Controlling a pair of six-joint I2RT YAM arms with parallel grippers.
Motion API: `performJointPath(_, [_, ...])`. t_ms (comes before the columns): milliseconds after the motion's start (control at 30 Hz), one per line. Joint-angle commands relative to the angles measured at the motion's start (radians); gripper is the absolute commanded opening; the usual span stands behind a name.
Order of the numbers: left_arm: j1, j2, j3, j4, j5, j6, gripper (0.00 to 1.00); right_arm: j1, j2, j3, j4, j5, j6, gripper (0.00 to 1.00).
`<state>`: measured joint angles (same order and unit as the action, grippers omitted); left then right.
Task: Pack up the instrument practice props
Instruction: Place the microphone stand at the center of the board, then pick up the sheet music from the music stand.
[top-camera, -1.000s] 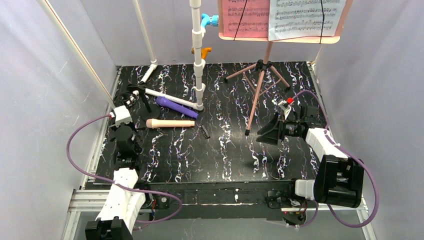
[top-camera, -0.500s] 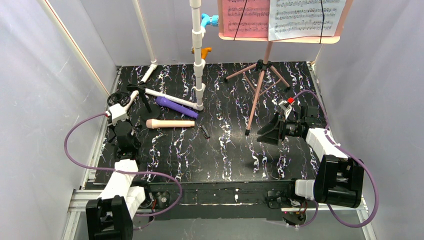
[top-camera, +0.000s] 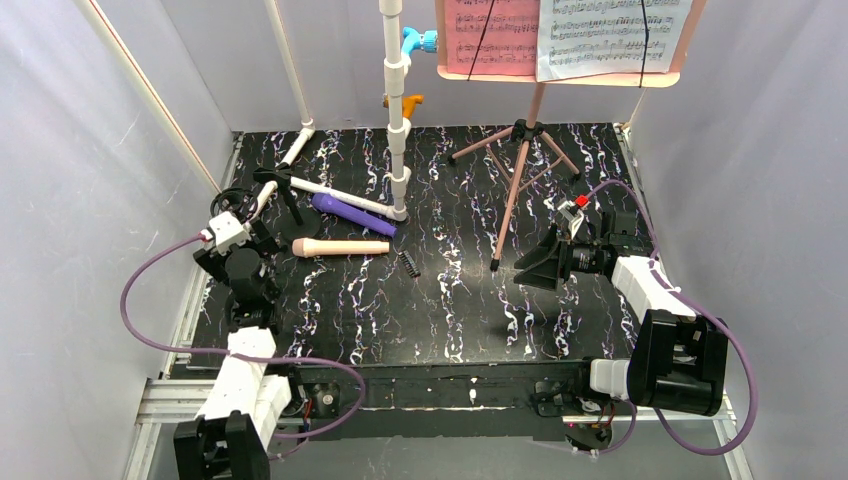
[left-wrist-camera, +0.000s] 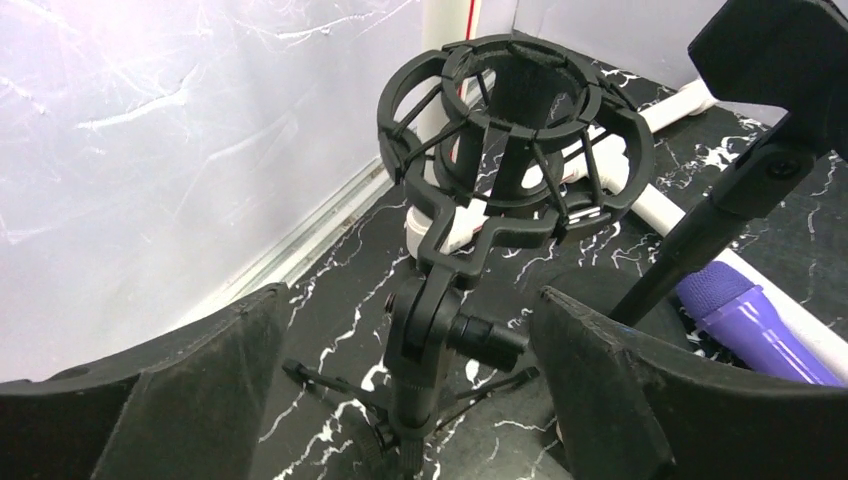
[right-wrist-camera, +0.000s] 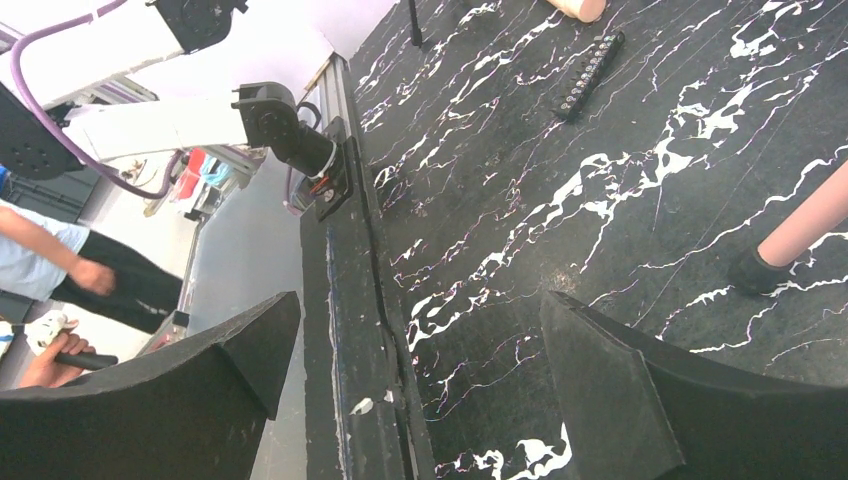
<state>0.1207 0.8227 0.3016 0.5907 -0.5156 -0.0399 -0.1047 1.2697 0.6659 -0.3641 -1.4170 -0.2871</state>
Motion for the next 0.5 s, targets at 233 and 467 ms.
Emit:
performJointPath(233, [0.003,-0.21,0.121,-0.615,0.096,-0.365,0.98,-0.009,-0.027,0.019,0.022,-0.025,0.002,1.0])
performJointPath(467, [-0.023,-0.335,0.213,-0.9,0.223,-0.464,0.98,-0.041,-0.07,0.002,0.028,0.018,-0.007,1.0])
